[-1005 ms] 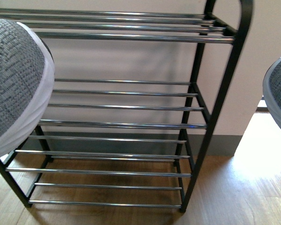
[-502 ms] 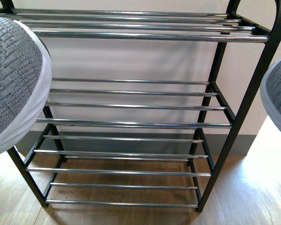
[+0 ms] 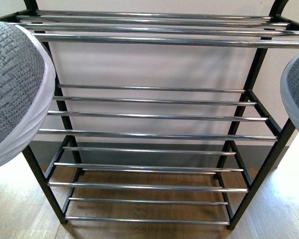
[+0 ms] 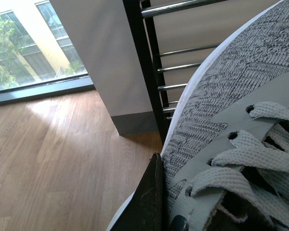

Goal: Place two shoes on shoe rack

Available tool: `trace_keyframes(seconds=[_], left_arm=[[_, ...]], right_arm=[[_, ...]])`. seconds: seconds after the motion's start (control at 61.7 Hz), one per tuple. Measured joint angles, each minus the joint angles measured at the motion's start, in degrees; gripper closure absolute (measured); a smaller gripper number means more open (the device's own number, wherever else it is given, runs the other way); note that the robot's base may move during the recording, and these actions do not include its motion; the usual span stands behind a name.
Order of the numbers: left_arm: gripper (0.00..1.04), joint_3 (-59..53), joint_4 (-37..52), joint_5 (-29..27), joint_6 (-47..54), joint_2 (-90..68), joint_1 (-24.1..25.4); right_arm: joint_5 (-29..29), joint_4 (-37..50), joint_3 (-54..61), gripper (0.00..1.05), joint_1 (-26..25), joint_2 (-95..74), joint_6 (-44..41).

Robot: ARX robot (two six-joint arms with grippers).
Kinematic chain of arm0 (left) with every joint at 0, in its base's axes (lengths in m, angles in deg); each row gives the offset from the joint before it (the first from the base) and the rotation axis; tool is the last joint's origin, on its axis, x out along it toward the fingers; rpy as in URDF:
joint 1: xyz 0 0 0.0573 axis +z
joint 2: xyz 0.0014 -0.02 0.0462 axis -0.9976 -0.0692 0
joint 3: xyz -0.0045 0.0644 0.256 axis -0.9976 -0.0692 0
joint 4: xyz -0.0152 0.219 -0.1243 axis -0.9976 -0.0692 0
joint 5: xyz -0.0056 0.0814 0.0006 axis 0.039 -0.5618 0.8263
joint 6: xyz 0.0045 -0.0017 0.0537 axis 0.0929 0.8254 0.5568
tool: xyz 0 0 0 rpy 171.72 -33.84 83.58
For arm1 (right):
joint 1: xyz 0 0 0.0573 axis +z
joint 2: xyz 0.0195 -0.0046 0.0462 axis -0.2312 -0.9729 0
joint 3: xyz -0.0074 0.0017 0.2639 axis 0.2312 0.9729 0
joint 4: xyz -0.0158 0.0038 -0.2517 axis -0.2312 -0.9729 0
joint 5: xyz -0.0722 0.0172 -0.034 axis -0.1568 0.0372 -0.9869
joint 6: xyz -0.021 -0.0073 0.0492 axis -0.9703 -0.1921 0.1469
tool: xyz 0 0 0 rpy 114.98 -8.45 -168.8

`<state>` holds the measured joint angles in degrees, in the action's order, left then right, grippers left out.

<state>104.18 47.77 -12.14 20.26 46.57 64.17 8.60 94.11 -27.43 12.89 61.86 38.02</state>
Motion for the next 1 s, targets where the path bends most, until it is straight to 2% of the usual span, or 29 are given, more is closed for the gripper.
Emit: trace_keyframes(seconds=[1.005], left_arm=[[1.03,-0.09,0.00,0.15,0.02,-0.04,0.00]], right_arm=[[-0.24,0.00,0.13,1.03,-0.02,-0.02,-0.02]])
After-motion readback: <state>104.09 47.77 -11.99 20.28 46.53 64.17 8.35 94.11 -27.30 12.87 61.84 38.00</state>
